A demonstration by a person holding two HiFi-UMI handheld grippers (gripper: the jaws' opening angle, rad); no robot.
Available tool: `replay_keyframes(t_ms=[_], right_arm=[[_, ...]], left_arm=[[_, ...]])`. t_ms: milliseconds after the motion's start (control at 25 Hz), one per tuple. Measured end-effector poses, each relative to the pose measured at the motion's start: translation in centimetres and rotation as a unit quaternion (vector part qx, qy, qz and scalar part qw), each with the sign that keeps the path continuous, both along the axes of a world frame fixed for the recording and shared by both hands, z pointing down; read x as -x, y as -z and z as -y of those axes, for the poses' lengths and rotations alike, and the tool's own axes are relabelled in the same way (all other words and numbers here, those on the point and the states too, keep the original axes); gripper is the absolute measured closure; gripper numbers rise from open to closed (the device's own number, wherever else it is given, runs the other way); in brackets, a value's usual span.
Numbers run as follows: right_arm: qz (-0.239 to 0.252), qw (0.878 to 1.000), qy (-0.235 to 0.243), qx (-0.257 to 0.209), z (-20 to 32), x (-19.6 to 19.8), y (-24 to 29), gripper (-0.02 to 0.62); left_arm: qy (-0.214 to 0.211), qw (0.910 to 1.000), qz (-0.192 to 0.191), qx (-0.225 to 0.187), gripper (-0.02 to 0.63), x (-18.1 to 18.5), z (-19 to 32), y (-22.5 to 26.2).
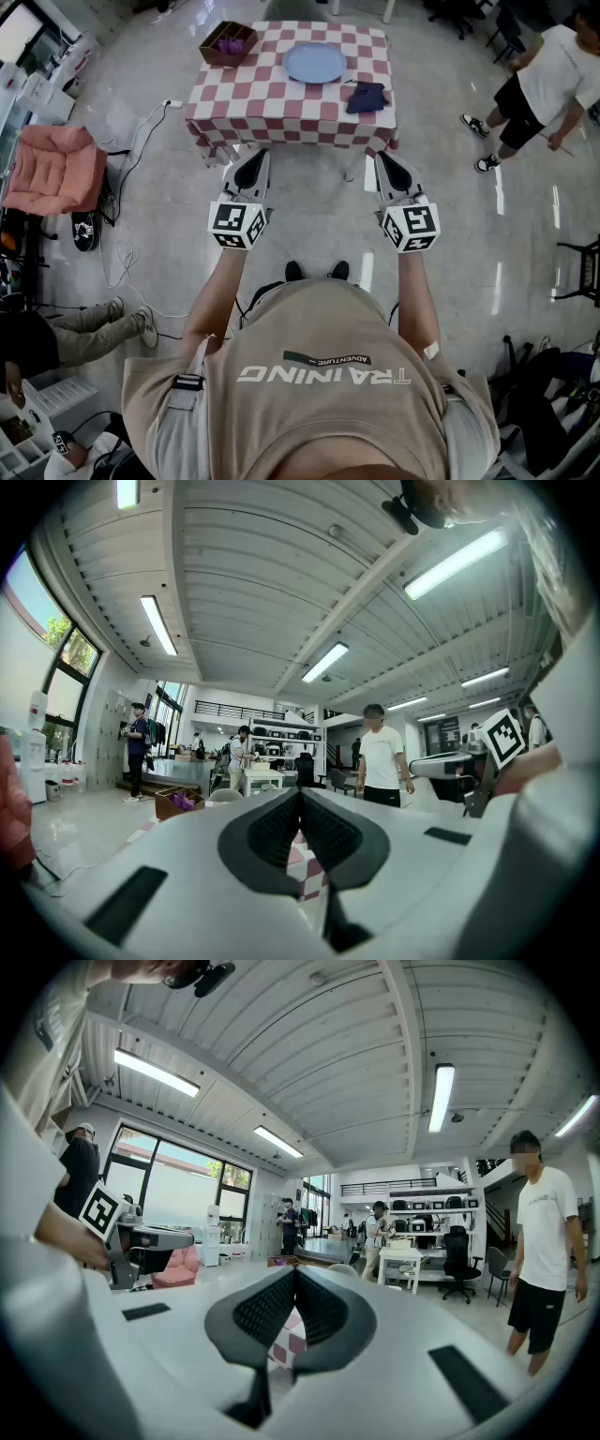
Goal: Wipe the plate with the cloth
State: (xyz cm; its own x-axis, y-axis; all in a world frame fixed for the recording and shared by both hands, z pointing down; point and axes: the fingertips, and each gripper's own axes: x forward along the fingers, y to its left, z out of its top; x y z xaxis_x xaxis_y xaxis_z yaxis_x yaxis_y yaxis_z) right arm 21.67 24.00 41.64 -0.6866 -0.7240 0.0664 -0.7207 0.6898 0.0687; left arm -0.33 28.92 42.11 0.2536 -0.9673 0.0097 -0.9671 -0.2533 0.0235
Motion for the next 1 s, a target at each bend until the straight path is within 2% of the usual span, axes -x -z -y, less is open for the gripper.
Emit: replay_keyframes(t_ms=[600, 1000], right_arm=[[-0.008, 1.0, -0.007, -0.001, -0.1, 0.7, -0.2, 0.577], [-0.011, 1.0, -0.02, 0.007, -0.4, 2.8, -1.3, 0.577]], left_arm=[[-0.004, 0.9999, -0.011, 0.007, 0.591, 1.1, 0.2, -0.9], [-0.026, 0.9996, 0.0, 0.013, 0.591, 3.1, 0.8, -2.1]])
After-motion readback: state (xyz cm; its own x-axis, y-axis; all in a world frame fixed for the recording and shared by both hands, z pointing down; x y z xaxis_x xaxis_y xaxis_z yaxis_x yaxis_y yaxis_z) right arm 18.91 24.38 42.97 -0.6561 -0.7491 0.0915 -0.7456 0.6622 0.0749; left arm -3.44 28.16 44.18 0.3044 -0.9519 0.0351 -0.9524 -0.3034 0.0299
